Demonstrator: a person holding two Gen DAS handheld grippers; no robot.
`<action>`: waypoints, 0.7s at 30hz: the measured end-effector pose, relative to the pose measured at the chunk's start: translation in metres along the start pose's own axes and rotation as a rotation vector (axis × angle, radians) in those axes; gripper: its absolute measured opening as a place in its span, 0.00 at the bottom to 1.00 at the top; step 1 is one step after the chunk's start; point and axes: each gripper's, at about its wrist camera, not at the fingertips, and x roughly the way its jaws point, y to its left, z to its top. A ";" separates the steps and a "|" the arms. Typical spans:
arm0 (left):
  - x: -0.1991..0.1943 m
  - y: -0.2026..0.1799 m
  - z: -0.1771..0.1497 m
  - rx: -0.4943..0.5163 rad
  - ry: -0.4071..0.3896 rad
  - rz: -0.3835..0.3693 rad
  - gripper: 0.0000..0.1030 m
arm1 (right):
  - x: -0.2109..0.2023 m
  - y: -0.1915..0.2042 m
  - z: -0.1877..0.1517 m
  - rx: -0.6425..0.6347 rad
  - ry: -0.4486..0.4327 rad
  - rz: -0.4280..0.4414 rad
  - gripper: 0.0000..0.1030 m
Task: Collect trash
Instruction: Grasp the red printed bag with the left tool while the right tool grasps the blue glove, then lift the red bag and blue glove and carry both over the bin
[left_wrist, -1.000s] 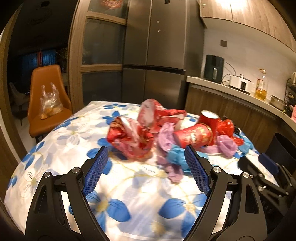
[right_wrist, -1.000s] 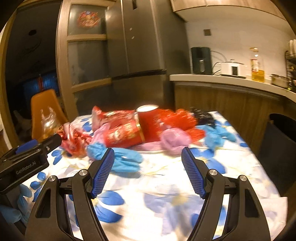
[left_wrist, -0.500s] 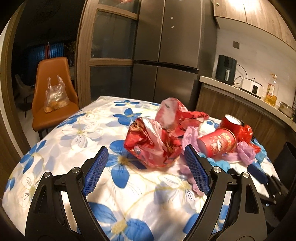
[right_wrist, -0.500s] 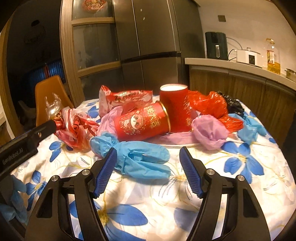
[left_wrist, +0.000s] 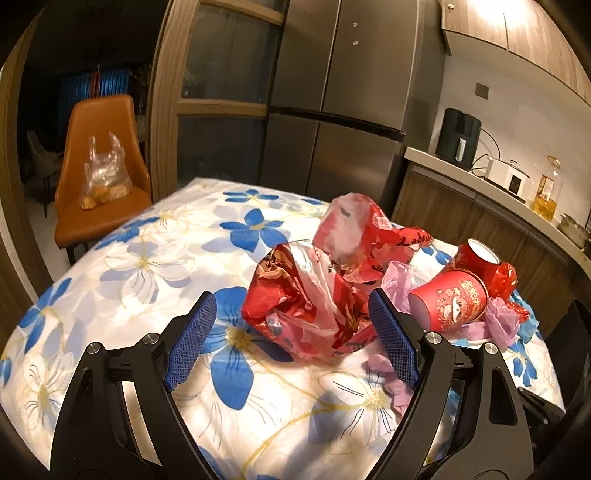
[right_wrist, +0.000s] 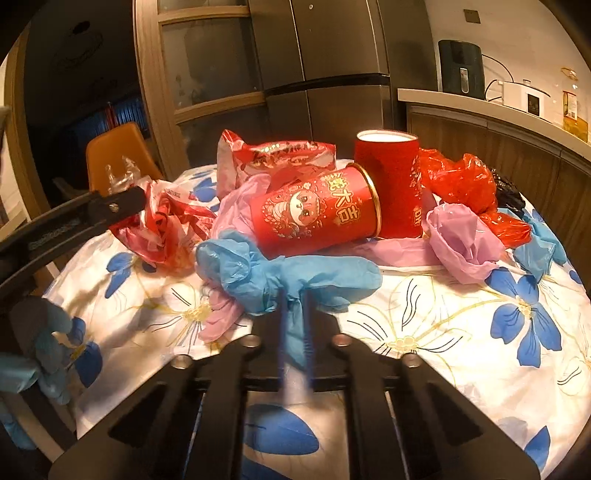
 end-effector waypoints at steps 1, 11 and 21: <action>0.003 0.002 0.001 -0.009 0.008 -0.005 0.80 | -0.003 -0.001 0.000 0.003 -0.009 0.001 0.03; 0.026 0.006 0.000 -0.028 0.099 -0.075 0.45 | -0.049 -0.013 -0.008 0.024 -0.092 -0.034 0.03; 0.034 0.001 -0.004 -0.009 0.140 -0.144 0.10 | -0.079 -0.026 -0.012 0.060 -0.133 -0.069 0.02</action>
